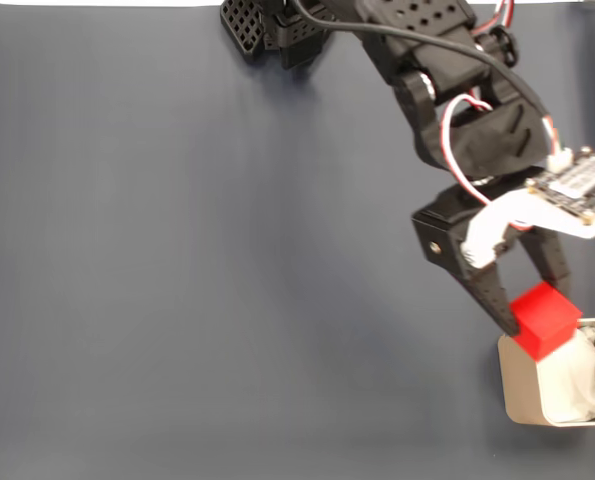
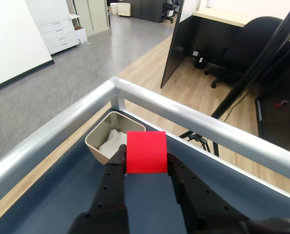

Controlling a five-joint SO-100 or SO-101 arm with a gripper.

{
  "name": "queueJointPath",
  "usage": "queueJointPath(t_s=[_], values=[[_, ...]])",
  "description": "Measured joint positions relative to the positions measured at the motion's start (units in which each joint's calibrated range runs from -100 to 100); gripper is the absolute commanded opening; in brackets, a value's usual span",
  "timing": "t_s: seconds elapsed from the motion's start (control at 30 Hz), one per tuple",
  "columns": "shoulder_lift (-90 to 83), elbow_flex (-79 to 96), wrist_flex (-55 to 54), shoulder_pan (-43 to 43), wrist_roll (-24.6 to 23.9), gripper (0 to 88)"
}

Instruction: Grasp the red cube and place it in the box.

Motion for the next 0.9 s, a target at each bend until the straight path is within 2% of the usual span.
queueJointPath(t_s=[0.9], values=[[18.9,-15.6,-5.0,-4.2,-2.2,1.0]])
